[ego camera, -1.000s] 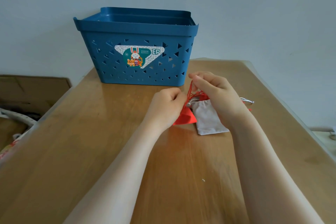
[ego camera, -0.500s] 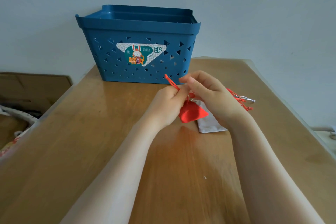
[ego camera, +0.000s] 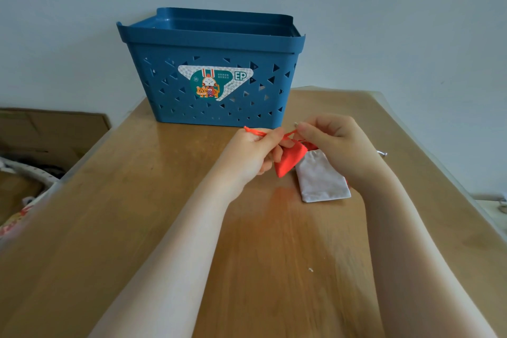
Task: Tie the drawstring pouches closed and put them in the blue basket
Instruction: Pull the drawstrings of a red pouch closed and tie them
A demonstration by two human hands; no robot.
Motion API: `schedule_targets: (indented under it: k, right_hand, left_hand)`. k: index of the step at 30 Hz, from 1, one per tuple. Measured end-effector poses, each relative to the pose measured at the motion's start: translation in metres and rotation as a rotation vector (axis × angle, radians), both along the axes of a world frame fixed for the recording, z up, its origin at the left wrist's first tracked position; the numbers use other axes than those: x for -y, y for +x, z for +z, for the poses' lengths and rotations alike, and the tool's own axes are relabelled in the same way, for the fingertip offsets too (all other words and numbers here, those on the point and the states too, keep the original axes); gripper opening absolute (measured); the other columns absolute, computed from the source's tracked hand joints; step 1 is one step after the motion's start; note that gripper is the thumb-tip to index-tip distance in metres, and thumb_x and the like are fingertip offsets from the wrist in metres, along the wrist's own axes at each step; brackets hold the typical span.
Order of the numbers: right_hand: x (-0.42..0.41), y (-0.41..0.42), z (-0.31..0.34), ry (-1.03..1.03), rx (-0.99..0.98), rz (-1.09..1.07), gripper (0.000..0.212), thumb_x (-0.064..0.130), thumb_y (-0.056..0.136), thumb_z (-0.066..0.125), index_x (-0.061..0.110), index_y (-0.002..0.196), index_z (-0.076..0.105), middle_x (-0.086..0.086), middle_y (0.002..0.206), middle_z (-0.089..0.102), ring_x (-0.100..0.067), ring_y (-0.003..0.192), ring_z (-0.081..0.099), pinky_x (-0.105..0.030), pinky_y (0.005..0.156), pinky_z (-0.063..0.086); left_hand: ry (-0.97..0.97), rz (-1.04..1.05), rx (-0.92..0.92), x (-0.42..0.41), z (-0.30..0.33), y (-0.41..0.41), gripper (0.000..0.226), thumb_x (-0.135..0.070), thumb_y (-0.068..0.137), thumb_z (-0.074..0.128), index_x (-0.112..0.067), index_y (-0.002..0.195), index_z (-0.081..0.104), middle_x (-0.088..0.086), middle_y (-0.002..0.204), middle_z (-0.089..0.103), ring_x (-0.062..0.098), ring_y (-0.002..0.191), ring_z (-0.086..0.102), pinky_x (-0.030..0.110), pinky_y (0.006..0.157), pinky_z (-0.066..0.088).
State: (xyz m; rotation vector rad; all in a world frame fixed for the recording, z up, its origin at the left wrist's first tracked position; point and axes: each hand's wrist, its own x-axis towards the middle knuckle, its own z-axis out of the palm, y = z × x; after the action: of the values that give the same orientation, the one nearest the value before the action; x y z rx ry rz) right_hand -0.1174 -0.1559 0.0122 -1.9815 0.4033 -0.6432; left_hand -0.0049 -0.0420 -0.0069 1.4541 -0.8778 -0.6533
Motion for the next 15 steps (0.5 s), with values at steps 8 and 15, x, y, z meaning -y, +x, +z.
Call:
schedule_targets:
  k: [8,15]
  right_hand:
    - [0.0005,-0.0049,0.0020,-0.143,-0.126,0.090,0.016,0.014,0.086,0.063,0.012,0.072,0.070,-0.001,0.108,0.064,0.009,0.127,0.032,-0.006,0.091,0.035]
    - [-0.0017,-0.0023,-0.0006,0.116,0.052,0.087,0.022,0.012,0.099,0.042,0.015,0.098,0.063,-0.015,0.101,0.066,-0.033,0.094,0.064,-0.047,0.085,0.054]
  left_hand:
    - [-0.025,-0.001,-0.098,-0.0044,0.0031,0.0037,0.019,-0.017,0.096,0.051,-0.011,0.086,0.065,-0.007,0.060,0.055,0.007,0.047,0.040,0.016,0.047,0.031]
    - [-0.007,-0.067,-0.106,-0.0064,0.0051,0.0047,0.016,-0.014,0.093,0.054,-0.011,0.082,0.066,-0.007,0.059,0.059,0.005,0.052,0.047,0.017,0.051,0.035]
